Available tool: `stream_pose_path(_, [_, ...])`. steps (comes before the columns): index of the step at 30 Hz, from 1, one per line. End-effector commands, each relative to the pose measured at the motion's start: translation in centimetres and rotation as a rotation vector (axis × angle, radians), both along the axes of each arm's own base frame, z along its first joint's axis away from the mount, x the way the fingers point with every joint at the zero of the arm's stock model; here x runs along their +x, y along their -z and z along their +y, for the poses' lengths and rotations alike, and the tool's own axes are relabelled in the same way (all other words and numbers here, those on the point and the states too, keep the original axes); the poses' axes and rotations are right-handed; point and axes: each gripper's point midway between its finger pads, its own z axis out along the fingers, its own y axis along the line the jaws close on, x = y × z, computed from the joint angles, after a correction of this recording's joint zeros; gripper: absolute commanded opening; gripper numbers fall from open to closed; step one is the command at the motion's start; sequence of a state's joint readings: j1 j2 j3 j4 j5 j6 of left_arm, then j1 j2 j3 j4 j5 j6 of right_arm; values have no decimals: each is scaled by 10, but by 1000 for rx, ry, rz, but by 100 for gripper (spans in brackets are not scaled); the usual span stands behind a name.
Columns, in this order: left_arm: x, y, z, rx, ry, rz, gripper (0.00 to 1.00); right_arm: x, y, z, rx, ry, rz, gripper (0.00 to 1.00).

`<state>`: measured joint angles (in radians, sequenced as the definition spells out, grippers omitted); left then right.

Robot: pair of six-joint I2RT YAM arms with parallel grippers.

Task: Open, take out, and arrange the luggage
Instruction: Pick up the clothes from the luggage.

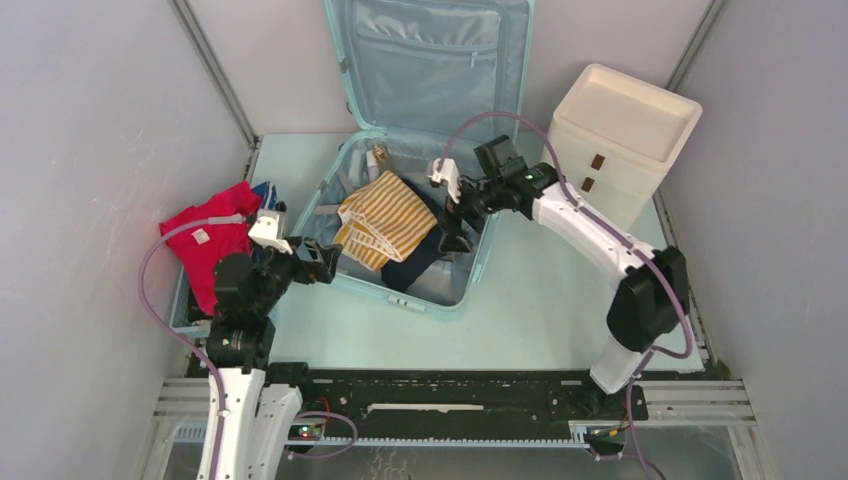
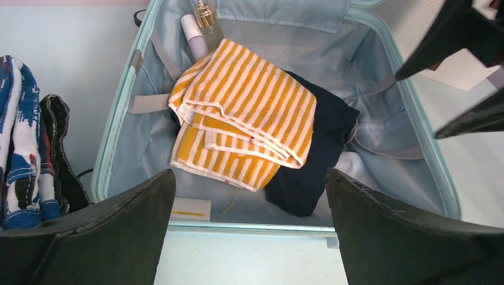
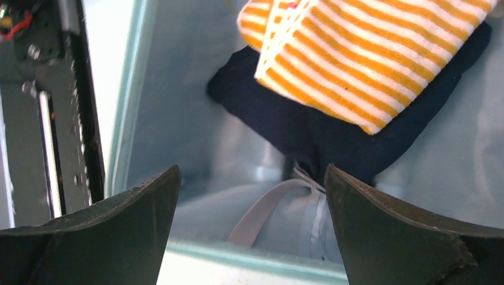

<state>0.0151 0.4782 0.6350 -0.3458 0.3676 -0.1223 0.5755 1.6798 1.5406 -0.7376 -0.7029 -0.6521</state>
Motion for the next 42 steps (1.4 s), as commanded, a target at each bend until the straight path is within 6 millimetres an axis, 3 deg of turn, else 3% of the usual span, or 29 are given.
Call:
stream_pose_path(1, [4, -1, 3, 25, -9, -22, 100, 44, -7, 34, 66, 261, 90, 100])
stream_pose_path(6, [3, -1, 5, 30, -20, -23, 100, 94, 24, 49, 44, 534, 203, 100])
stream_pose_path(9, [3, 0, 5, 32, -23, -22, 100, 109, 47, 52, 16, 596, 245, 96])
stream_pose_path(16, [4, 0, 5, 34, -23, -19, 100, 130, 79, 52, -7, 653, 310, 72])
stream_pose_path(27, [4, 0, 5, 36, -22, -19, 100, 157, 116, 49, -34, 716, 363, 73])
stream_pose_path(33, [5, 1, 5, 37, -18, -16, 100, 148, 133, 56, -41, 665, 429, 67])
stream_pose_path(36, [5, 1, 5, 37, -20, -16, 100, 140, 133, 62, -28, 625, 459, 54])
stream_pose_path(42, [5, 1, 4, 36, -16, -16, 100, 138, 127, 63, -16, 602, 459, 51])
